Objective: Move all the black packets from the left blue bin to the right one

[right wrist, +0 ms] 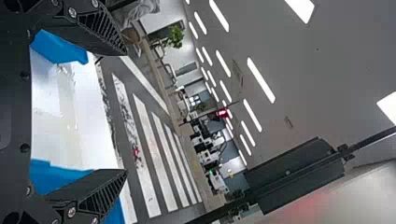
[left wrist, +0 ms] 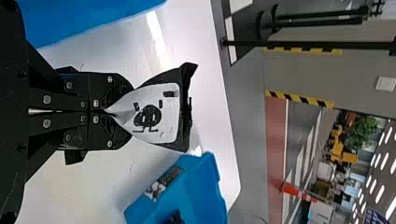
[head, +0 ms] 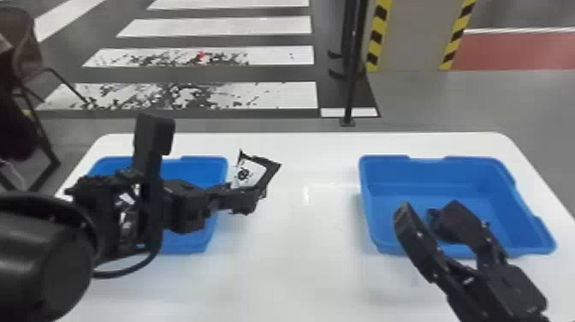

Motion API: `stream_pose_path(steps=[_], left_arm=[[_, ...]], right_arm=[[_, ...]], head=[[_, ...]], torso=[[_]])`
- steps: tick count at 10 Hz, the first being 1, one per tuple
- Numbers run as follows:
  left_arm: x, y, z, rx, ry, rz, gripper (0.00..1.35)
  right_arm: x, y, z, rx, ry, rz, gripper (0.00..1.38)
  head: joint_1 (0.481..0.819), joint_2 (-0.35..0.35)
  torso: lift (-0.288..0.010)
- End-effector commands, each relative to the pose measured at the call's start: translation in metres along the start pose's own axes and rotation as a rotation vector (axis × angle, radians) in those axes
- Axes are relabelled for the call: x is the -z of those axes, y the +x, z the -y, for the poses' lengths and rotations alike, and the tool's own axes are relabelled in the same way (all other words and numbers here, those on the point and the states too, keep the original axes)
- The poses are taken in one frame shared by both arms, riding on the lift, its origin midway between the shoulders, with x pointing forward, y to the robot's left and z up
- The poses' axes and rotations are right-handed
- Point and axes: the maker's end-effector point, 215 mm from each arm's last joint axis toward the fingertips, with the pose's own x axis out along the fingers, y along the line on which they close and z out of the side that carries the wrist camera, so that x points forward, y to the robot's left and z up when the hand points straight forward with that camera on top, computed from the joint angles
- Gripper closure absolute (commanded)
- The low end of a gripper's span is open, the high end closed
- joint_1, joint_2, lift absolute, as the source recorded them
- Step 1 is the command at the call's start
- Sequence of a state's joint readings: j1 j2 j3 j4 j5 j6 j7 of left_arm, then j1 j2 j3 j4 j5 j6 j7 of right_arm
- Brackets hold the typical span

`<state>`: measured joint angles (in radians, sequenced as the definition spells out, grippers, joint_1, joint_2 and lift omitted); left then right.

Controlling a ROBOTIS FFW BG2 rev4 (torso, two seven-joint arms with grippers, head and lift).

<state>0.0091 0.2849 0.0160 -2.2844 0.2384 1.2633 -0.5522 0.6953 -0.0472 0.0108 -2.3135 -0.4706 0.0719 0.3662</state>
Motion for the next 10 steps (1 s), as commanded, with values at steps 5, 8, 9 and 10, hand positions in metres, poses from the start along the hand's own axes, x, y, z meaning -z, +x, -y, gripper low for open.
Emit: stream_pose_path(steps=[5,8,9,10], left_arm=[[-0.013,0.023,0.154,0.361,0.083,0.045,1.20],[-0.018,0.018,0.198,0.460,0.109,0.062,1.20],[-0.019,0.016,0.203,0.473,0.111,0.067,1.20],[-0.021,0.015,0.207,0.481,0.115,0.071,1.20]], right_arm=[[-0.007,0.025,-0.045,-0.139,0.105,0.023,0.14],[0.002,0.035,-0.047,-0.154,0.126,0.018,0.14],[0.003,0.036,-0.048,-0.157,0.128,0.017,0.18],[0.004,0.037,-0.047,-0.156,0.129,0.017,0.46]], head=[[0.695,-0.090],[0.695,-0.149],[0.695,-0.156],[0.695,-0.165]], torso=[[-0.185],[-0.185],[-0.185],[-0.185]])
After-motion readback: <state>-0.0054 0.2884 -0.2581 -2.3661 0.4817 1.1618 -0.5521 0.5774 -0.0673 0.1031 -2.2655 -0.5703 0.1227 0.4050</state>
